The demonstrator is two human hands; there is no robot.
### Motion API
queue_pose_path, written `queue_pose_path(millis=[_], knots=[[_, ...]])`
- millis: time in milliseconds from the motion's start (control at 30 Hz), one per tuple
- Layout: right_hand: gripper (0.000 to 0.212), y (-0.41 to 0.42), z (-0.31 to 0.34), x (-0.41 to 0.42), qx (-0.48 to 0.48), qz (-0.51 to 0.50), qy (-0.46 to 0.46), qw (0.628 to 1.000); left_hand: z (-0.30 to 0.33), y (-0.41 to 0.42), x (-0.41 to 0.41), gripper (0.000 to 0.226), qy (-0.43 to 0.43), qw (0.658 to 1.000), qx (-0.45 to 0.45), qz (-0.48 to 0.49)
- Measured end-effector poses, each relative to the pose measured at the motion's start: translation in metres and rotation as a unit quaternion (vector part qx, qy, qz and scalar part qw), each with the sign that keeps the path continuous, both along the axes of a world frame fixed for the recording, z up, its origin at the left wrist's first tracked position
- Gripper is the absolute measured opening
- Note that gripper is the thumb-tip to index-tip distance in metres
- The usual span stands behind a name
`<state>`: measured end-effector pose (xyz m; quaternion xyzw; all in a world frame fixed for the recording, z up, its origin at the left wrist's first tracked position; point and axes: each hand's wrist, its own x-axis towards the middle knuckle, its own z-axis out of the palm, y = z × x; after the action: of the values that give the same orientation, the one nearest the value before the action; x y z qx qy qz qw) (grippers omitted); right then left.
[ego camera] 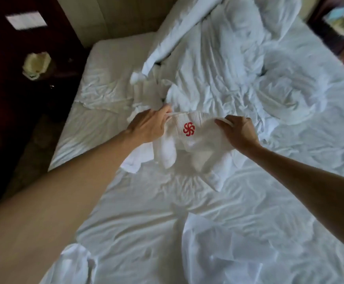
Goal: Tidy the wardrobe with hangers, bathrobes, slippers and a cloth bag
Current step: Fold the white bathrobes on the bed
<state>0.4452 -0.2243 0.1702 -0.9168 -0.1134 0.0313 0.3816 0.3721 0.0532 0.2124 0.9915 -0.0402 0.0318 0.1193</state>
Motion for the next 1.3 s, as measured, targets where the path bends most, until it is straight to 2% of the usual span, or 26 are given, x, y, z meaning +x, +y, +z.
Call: queue_pose_path(millis=[233,400,533,667,800,967,1067,1167,1300], knots=[[0.043,-0.001,0.287,0.043,0.045,-0.015,-0.108,0.993,0.307,-0.002,0.035,0.006,-0.118,0.987,0.106,0.005],[0.043,0.004,0.495,0.041,0.049,-0.001,-0.247,0.968,0.515,-0.008,0.011,0.010,-0.237,0.948,0.200,0.067],[0.045,0.000,0.621,0.023,0.044,-0.006,-0.338,0.940,0.629,-0.016,-0.018,0.015,-0.332,0.910,0.232,0.087],[0.046,-0.011,0.681,0.005,0.040,-0.018,-0.379,0.924,0.686,-0.020,-0.042,0.025,-0.411,0.873,0.249,0.077],[0.042,-0.021,0.676,-0.006,0.006,-0.004,-0.365,0.931,0.678,-0.023,-0.048,0.027,-0.391,0.879,0.262,0.073],[0.055,-0.040,0.585,-0.001,-0.063,0.001,-0.261,0.963,0.583,-0.040,-0.027,0.027,-0.309,0.922,0.230,0.038],[0.053,-0.068,0.473,0.001,-0.071,-0.016,-0.174,0.982,0.483,-0.065,-0.007,0.030,-0.246,0.948,0.204,0.003],[0.060,-0.107,0.332,-0.014,-0.090,-0.054,-0.045,0.993,0.351,-0.105,0.003,0.033,-0.163,0.967,0.186,-0.063],[0.057,-0.164,0.159,-0.070,-0.113,-0.091,0.113,0.983,0.177,-0.161,0.001,0.037,-0.066,0.974,0.174,-0.129]])
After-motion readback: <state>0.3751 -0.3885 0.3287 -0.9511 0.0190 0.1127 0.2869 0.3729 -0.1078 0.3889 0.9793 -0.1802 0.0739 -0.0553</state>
